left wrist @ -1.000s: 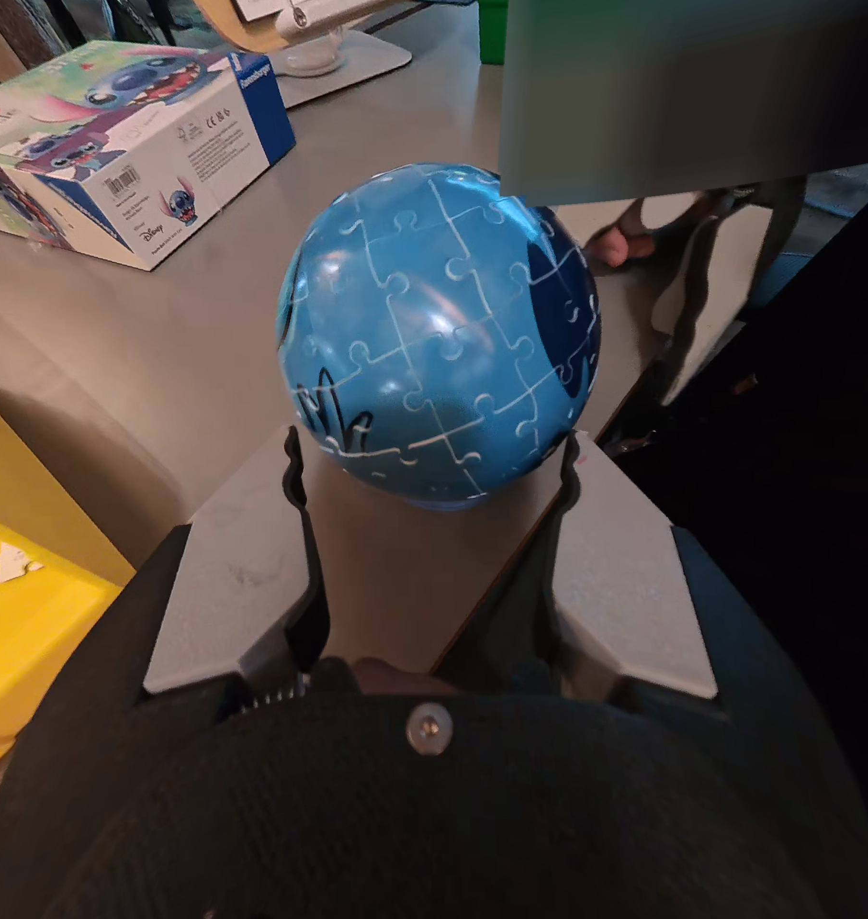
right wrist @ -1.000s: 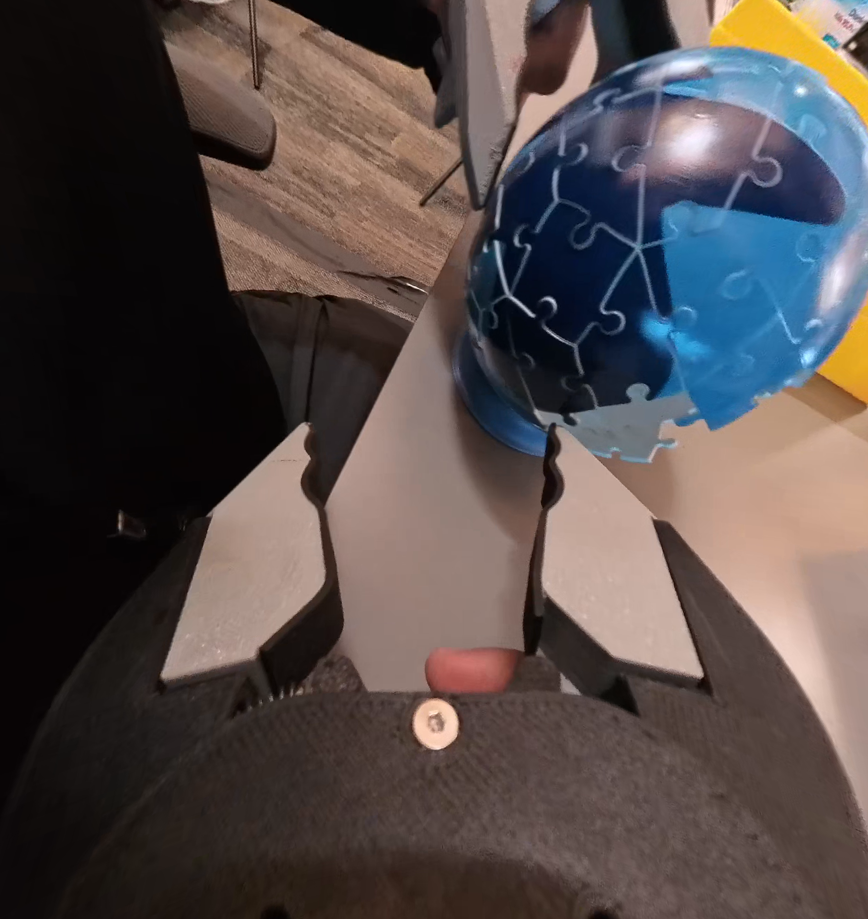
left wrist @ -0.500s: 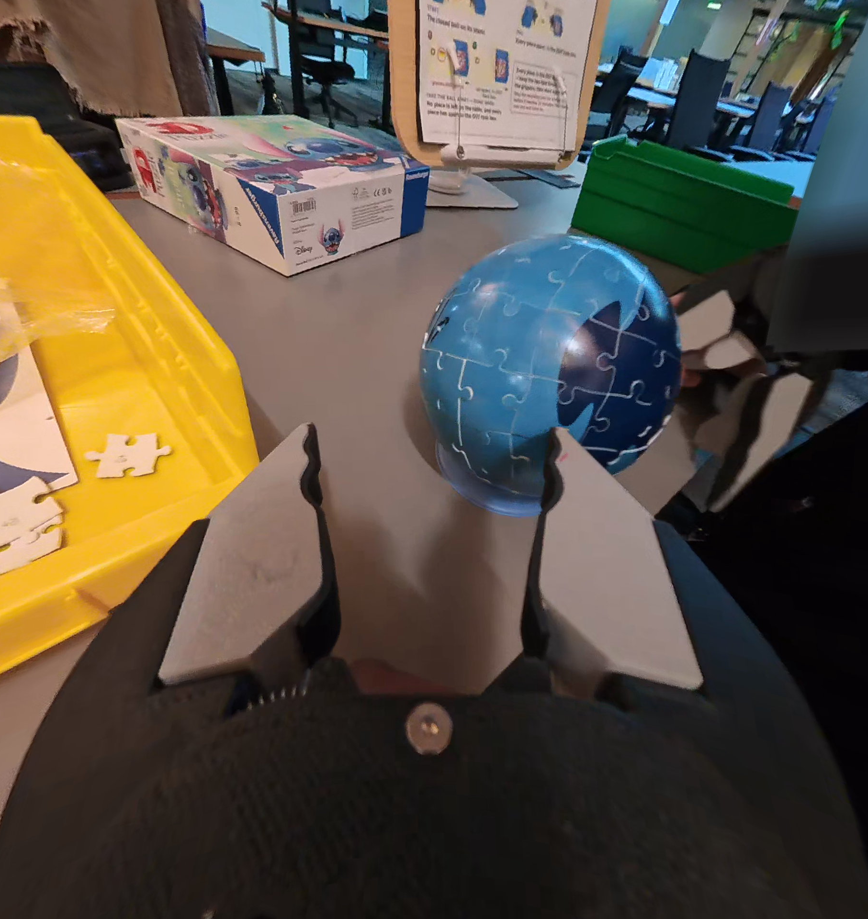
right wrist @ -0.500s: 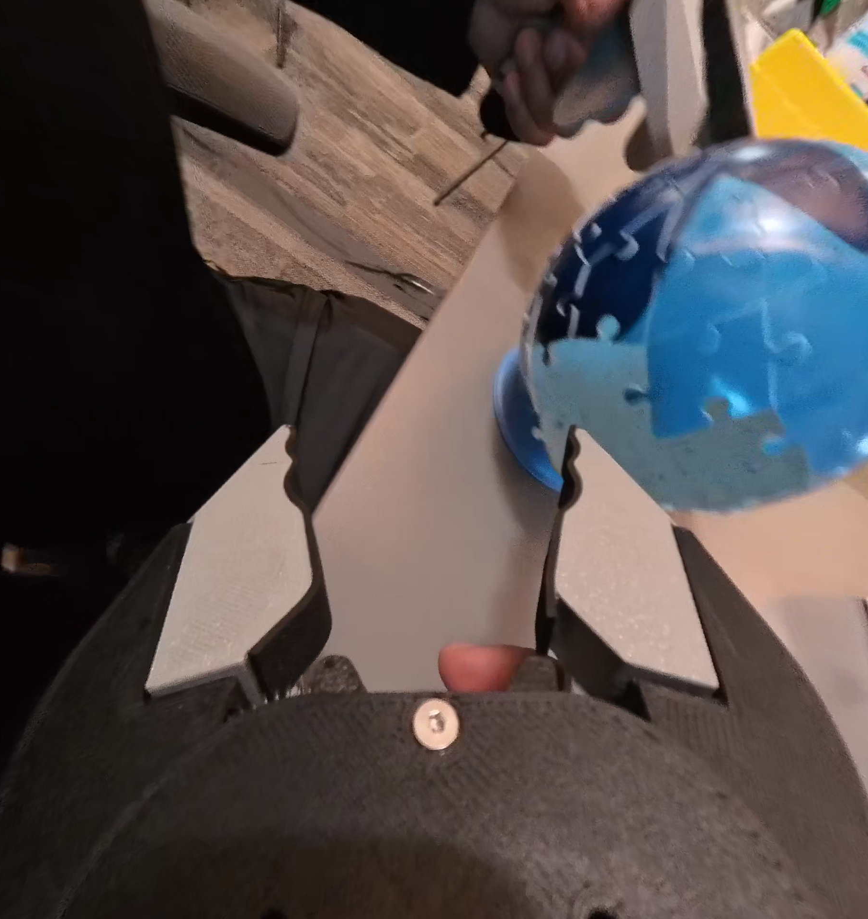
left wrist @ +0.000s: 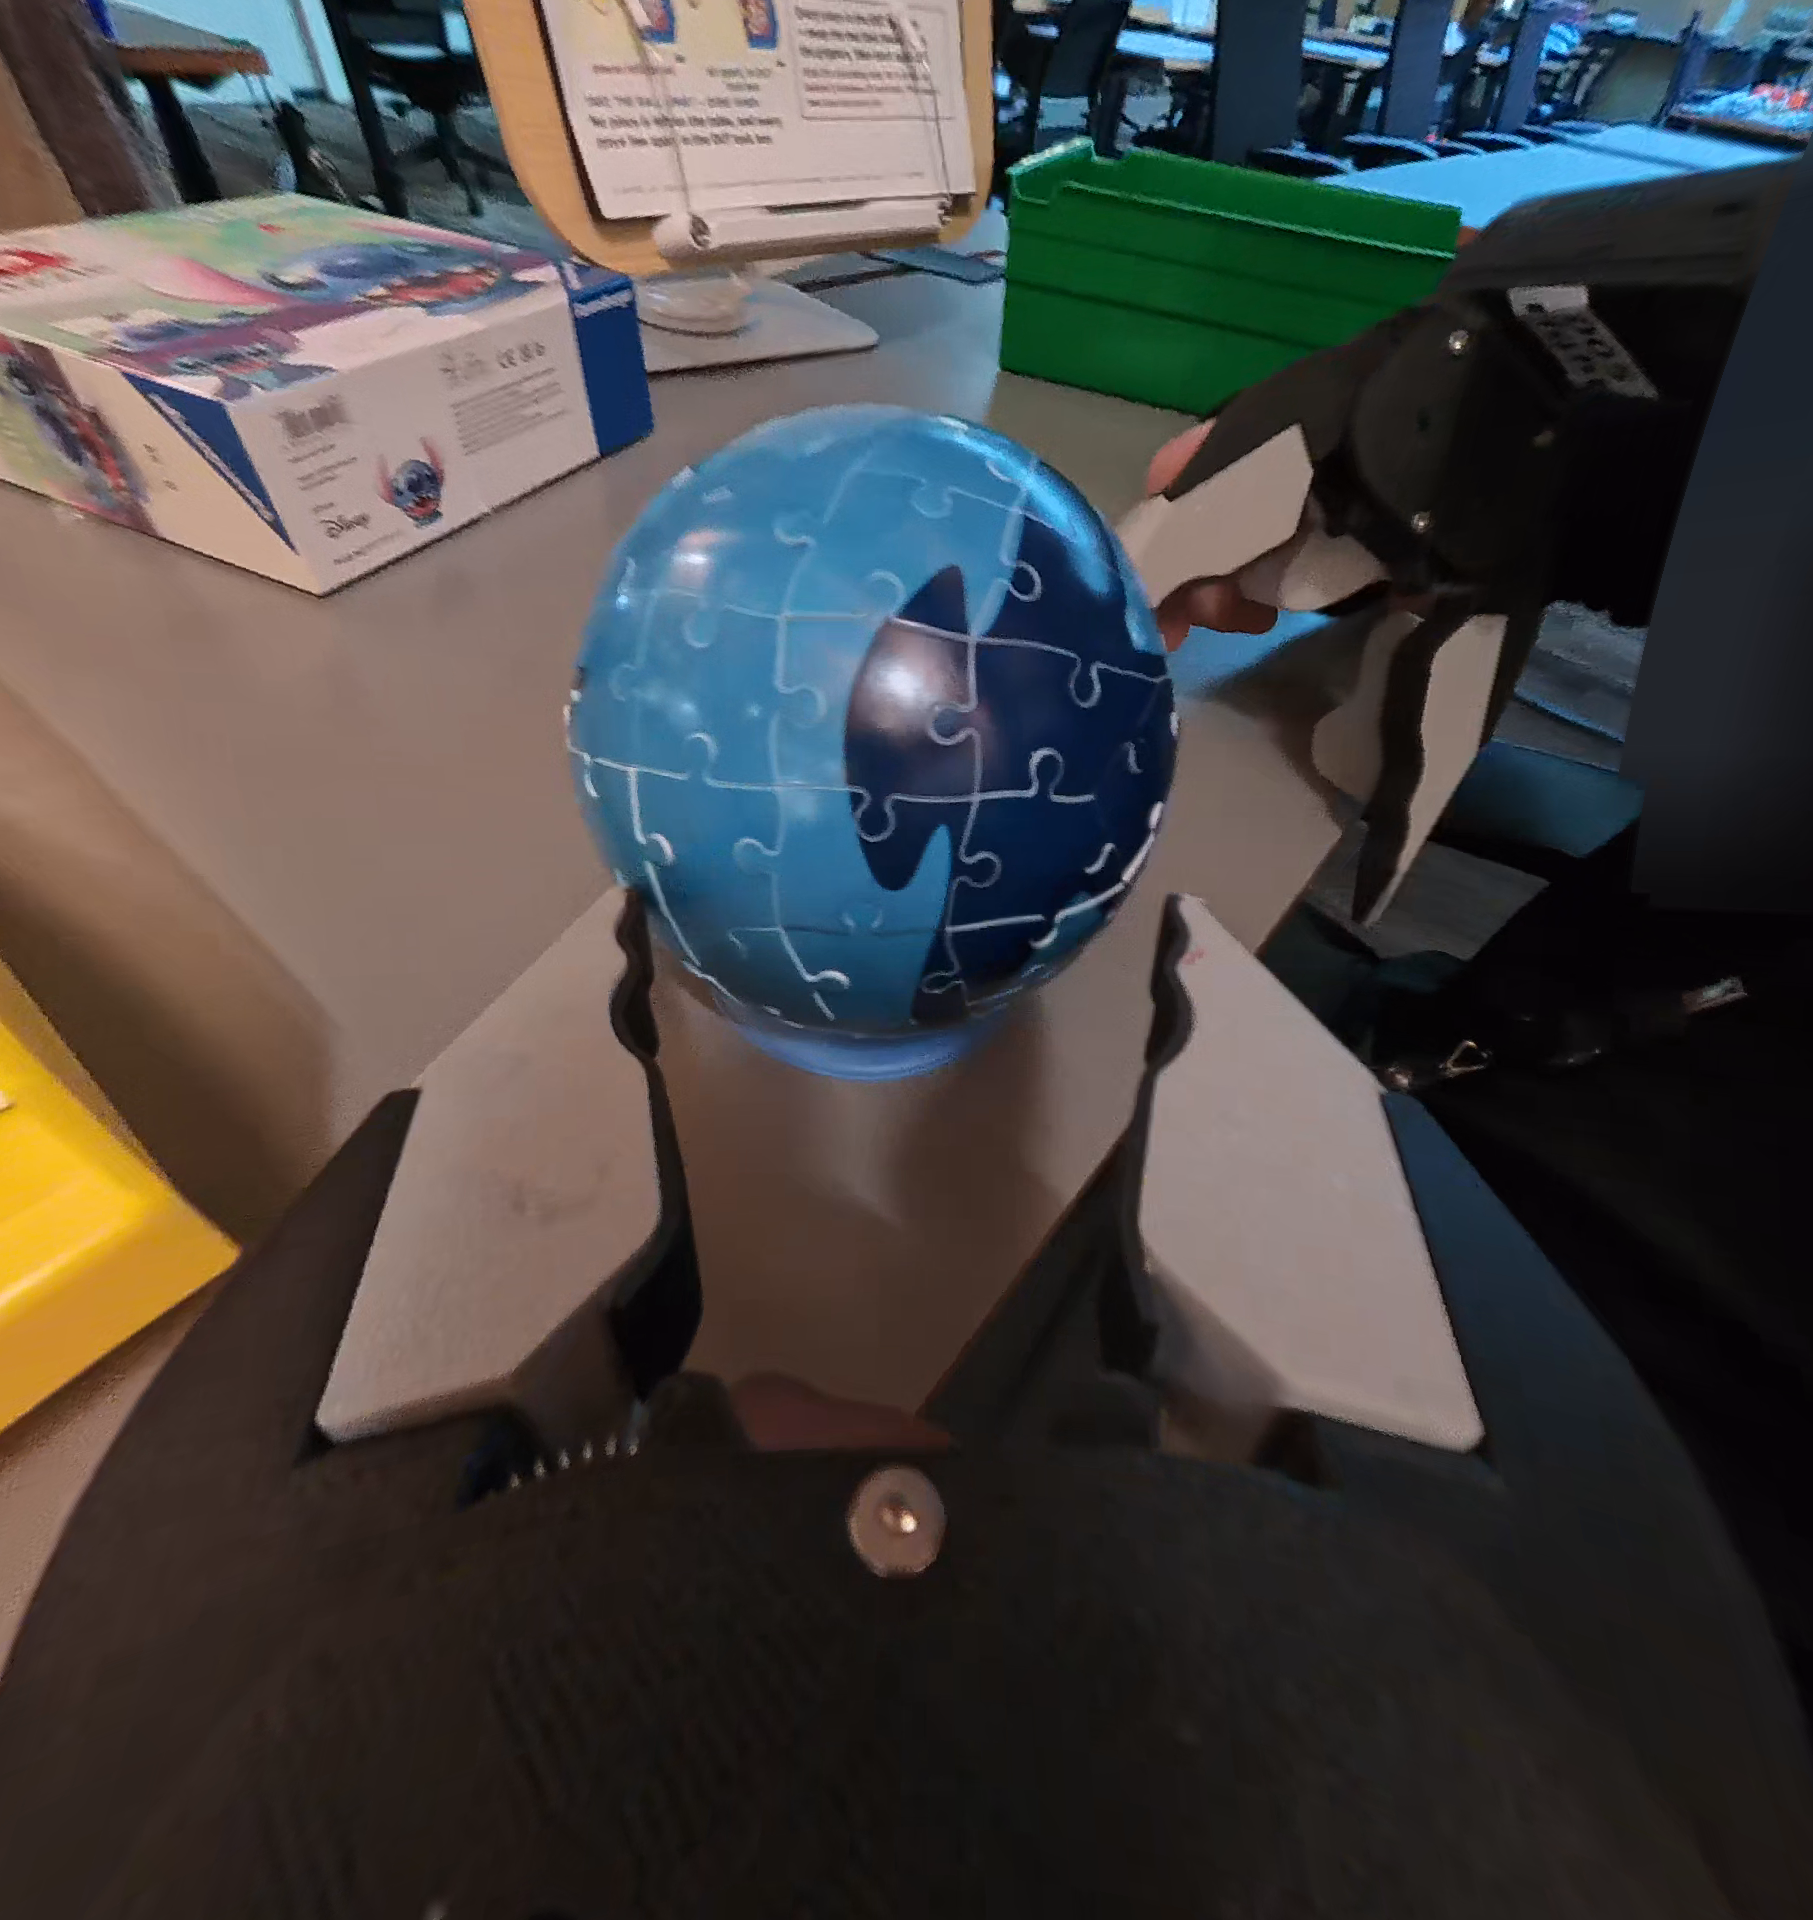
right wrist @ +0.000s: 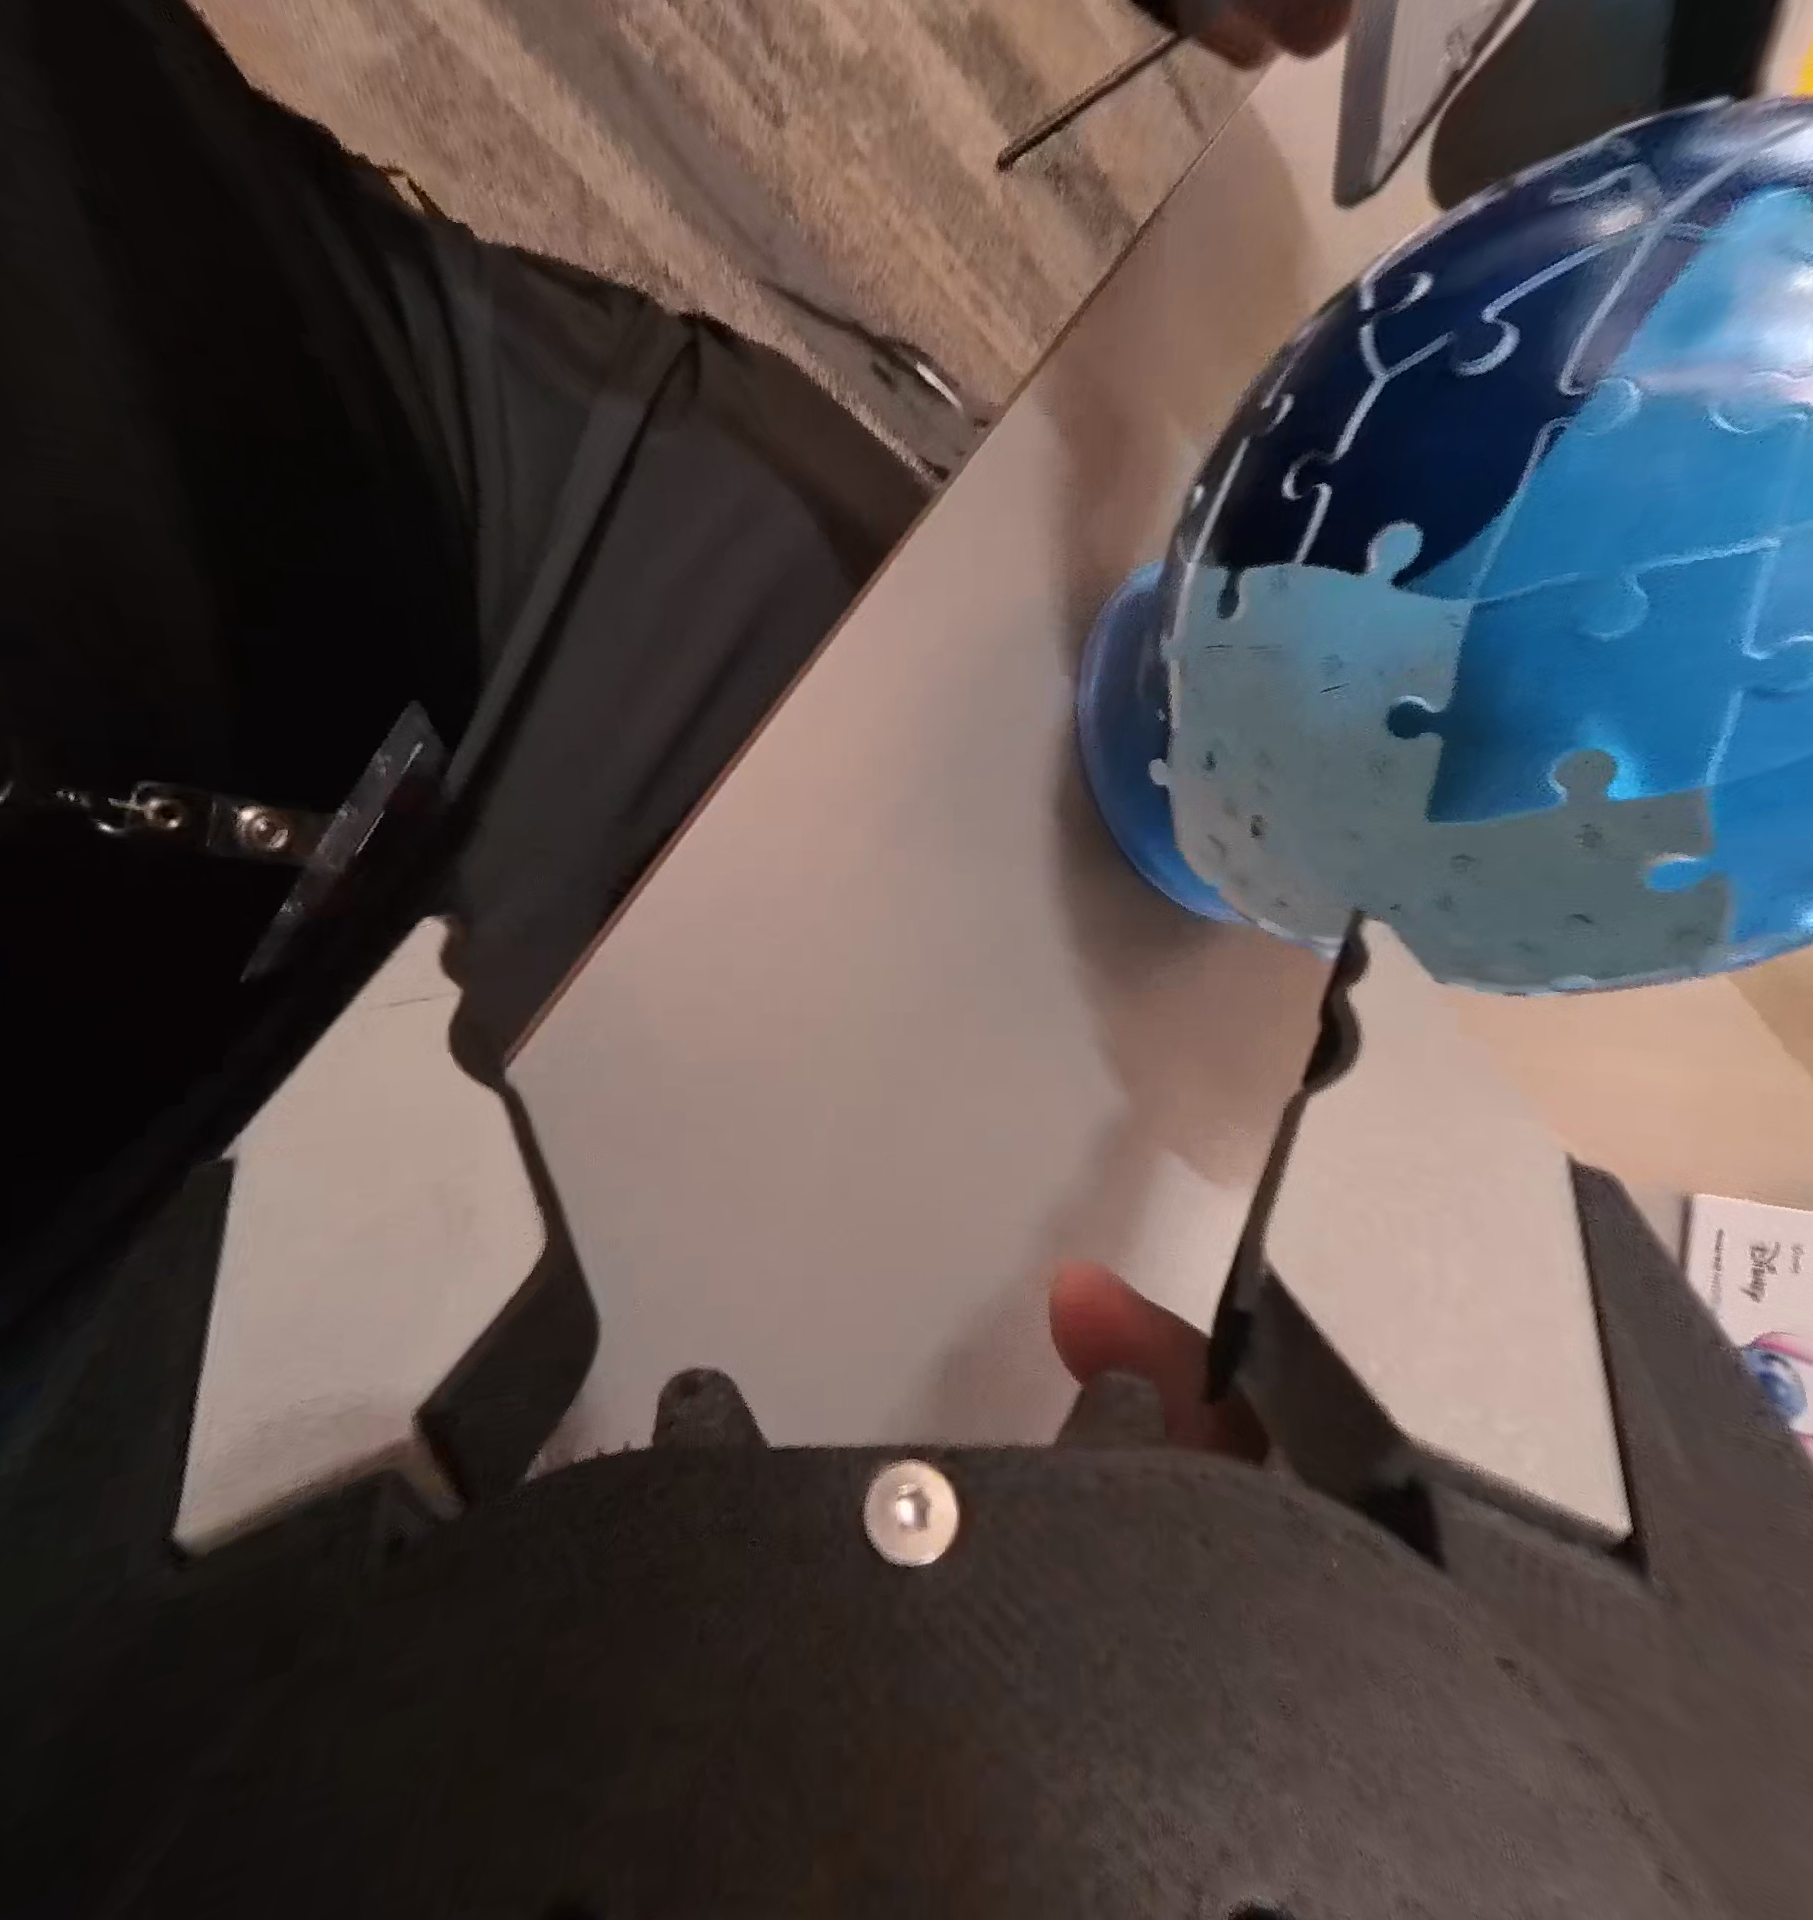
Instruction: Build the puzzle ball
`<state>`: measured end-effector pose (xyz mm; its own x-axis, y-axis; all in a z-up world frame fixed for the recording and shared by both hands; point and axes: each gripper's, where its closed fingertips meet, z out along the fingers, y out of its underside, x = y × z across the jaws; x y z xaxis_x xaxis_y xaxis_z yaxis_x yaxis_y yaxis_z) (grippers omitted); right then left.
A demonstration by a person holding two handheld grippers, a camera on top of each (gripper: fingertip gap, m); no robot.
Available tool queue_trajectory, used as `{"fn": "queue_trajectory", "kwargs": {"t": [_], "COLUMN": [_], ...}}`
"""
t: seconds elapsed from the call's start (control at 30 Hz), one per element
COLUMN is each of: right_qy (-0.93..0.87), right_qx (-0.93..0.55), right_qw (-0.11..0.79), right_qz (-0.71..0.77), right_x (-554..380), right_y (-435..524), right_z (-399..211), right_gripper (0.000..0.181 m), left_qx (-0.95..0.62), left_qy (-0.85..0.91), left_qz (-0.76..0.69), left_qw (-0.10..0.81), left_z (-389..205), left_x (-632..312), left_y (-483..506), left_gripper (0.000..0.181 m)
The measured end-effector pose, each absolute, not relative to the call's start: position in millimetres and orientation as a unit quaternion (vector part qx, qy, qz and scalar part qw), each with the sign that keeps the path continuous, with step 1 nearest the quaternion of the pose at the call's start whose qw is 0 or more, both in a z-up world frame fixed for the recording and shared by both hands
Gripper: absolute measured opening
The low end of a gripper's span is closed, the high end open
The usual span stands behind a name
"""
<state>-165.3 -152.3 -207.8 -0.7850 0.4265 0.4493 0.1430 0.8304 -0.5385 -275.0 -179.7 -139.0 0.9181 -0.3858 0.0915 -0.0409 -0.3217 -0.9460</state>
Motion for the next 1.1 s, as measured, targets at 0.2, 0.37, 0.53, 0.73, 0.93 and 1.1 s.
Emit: {"fn": "queue_trajectory", "kwargs": {"t": [0.2,0.37,0.53,0.73,0.93,1.1], "right_qy": [-0.933,-0.955,-0.970,-0.963,-0.965,-0.964], "right_qx": [-0.141,-0.124,-0.110,-0.143,-0.119,-0.150], "right_qw": [0.262,0.262,0.214,0.228,0.215,0.191], "right_qz": [0.202,0.067,0.044,-0.017,-0.090,-0.106], "right_x": [-166,-173,-170,-181,-177,-172], "right_y": [-169,-154,-160,-153,-151,-146], "right_z": [-218,-228,-238,-237,-243,-249], "right_gripper": [0.157,0.158,0.158,0.158,0.158,0.158], "left_qx": [-0.802,-0.808,-0.808,-0.807,-0.800,-0.800], "left_qy": [0.152,0.175,0.183,0.197,0.221,0.232], "left_qz": [-0.138,-0.110,-0.114,-0.115,-0.126,-0.121], "left_qw": [0.561,0.551,0.549,0.545,0.544,0.540], "left_z": [-143,-145,-146,-146,-145,-146], "left_x": [-273,-276,-279,-281,-277,-274], "left_y": [-177,-175,-171,-170,-167,-167], "left_gripper": [0.097,0.096,0.095,0.094,0.092,0.091]}}
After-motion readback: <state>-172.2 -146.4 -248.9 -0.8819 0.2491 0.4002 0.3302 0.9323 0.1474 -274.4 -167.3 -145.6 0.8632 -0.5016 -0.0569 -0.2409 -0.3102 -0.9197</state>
